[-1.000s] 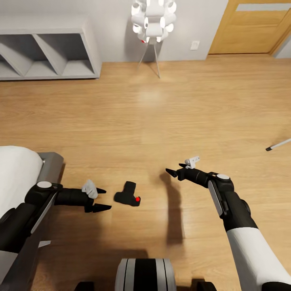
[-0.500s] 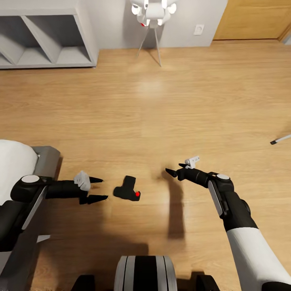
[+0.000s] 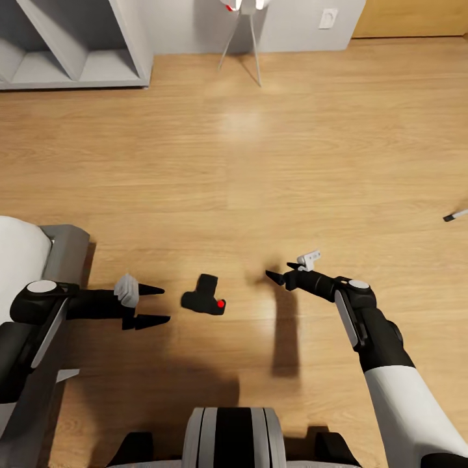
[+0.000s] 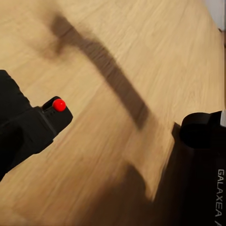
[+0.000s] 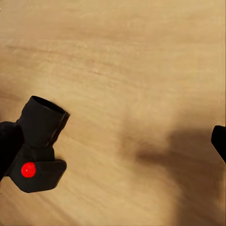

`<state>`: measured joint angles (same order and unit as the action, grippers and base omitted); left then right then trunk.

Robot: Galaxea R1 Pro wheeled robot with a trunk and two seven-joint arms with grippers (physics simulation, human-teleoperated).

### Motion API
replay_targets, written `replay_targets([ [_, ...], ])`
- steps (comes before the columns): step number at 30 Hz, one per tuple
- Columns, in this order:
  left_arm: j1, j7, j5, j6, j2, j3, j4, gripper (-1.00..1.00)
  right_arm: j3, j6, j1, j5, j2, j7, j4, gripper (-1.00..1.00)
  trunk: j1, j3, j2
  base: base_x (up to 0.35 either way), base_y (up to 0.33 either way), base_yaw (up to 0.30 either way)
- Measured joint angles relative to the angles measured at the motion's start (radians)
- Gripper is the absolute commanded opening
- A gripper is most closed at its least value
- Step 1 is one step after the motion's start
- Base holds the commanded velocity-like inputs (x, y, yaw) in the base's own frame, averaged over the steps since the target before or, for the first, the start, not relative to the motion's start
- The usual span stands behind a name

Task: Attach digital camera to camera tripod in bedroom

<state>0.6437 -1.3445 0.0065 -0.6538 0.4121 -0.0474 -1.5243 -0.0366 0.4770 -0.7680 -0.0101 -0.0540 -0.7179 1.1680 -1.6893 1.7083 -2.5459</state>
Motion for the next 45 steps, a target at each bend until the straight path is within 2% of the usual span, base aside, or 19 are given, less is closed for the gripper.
replay_targets([
  [4,0.0,-0.007,0.0,0.001,-0.001,0.001,0.0,1.0,-0.002,-0.023,0.0,0.0,0.0,-0.037,0.004,1.0,-0.002,0.015,-0.001,0.0,0.0,0.0],
  [6,0.0,-0.008,0.0,0.002,-0.002,0.0,0.0,1.0,-0.005,-0.075,0.0,0.0,-0.001,-0.06,0.041,1.0,-0.003,0.023,-0.001,0.0,0.0,0.0],
  [9,0.0,-0.009,0.0,0.002,-0.003,0.0,0.0,1.0,-0.006,-0.089,0.0,-0.001,-0.001,-0.063,0.062,1.0,-0.004,0.035,-0.002,0.0,0.0,0.0],
  [11,0.0,-0.009,-0.001,0.003,-0.003,-0.001,0.0,1.0,-0.007,-0.106,0.0,0.001,-0.001,-0.068,0.114,1.0,-0.005,0.043,-0.003,0.0,0.0,0.0],
  [21,0.0,-0.009,-0.001,0.004,-0.004,-0.001,0.0,1.0,-0.009,-0.113,0.0,0.0,-0.001,-0.071,0.243,1.0,-0.009,0.081,-0.005,0.0,0.0,0.0],
  [22,0.0,-0.009,-0.001,0.004,-0.004,-0.001,0.0,1.0,-0.009,-0.116,0.0,0.001,-0.001,-0.072,0.278,1.0,-0.01,0.085,-0.005,0.0,0.0,0.0],
  [32,0.0,-0.009,-0.001,0.005,-0.005,-0.002,0.0,1.0,-0.01,-0.166,0.0,0.0,-0.001,-0.082,0.303,1.0,-0.014,0.124,-0.007,0.0,0.0,0.0],
  [45,0.0,-0.009,-0.001,0.006,-0.007,-0.002,0.001,1.0,-0.025,-0.183,0.0,-0.002,-0.001,-0.078,0.306,1.0,-0.02,0.124,-0.011,0.0,0.0,0.0],
])
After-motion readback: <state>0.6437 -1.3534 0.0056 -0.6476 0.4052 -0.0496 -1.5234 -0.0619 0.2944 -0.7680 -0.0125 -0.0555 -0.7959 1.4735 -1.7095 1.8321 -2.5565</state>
